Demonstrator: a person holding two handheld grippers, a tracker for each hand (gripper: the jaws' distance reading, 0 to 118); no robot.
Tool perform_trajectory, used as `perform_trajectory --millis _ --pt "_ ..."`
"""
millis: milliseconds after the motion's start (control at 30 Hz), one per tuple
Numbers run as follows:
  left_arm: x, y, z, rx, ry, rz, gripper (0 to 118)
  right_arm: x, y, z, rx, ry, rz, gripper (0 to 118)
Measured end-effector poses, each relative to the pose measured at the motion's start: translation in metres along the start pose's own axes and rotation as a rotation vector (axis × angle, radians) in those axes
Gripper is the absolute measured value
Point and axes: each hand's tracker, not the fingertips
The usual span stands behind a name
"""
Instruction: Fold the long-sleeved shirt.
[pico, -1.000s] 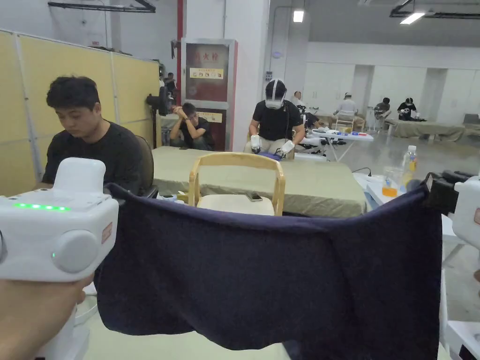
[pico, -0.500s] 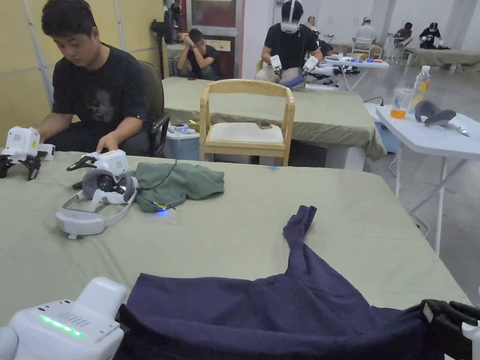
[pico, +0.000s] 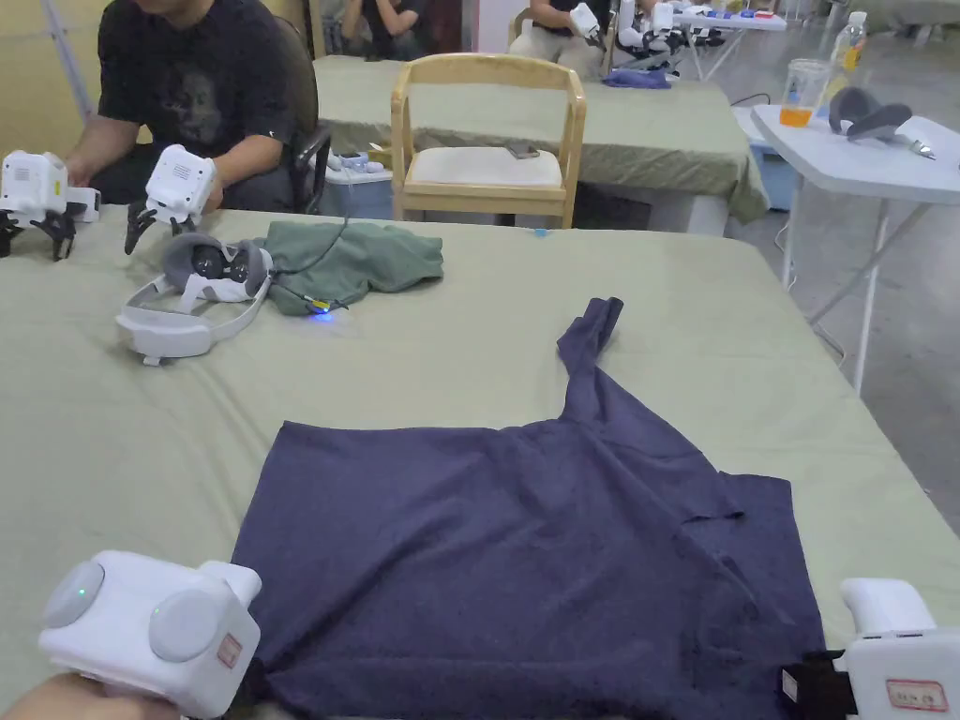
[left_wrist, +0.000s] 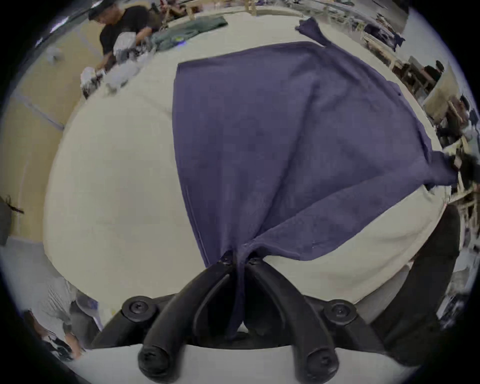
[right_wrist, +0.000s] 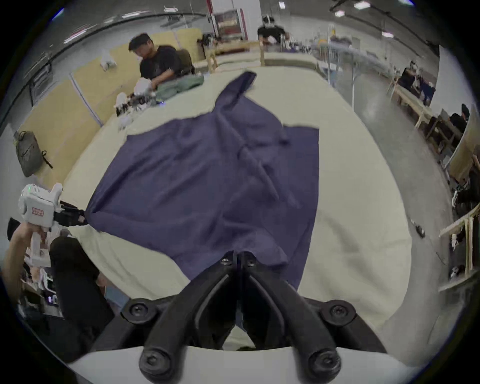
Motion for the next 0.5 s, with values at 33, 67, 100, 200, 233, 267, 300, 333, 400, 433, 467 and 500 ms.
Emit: perform_trajectory --millis 33,67,100,200,233,267,300,333,400,433,467,500 --pt "-0.002 0.002 0.0 -0.001 -0.005 0.031 7 0.001 0.0 -0.002 -0.022 -0.004 -0.004 14" --pt "-0.002 0.006 0.002 0.002 0.004 0.061 11 0.003 0.0 -0.003 -0.048 -0.002 -0.009 14" --pt "-0.001 0.01 0.003 -0.018 0.017 0.076 36 0.003 0.0 0.0 -0.034 -0.005 -0.005 17" --pt "0.003 0.016 0.018 -0.002 0.034 0.009 118 0.005 0.016 0.019 0.057 -0.027 0.04 94" --pt "0.007 0.024 0.03 0.079 0.037 -0.033 118 0.004 0.025 0.029 0.113 -0.05 0.05 115" --pt "0.007 0.03 0.039 0.107 0.052 -0.041 118 0.004 0.035 0.038 0.175 -0.06 0.068 118" --pt "0.009 0.038 0.048 0.131 0.055 -0.035 118 0.003 0.047 0.044 0.228 -0.07 0.087 118" --pt "0.011 0.047 0.057 0.182 0.04 -0.023 118 0.002 0.059 0.048 0.267 -0.085 0.096 118" --pt "0.013 0.065 0.069 0.332 0.006 0.0 118 0.0 0.083 0.044 0.311 -0.106 0.1 118" --pt "0.016 0.074 0.071 0.386 0.013 0.009 118 -0.001 0.094 0.039 0.324 -0.097 0.094 118" --pt "0.021 0.082 0.07 0.416 0.032 0.014 118 -0.001 0.105 0.032 0.324 -0.096 0.086 118" --pt "0.027 0.092 0.067 0.43 0.074 0.023 118 -0.001 0.116 0.021 0.324 -0.1 0.068 118"
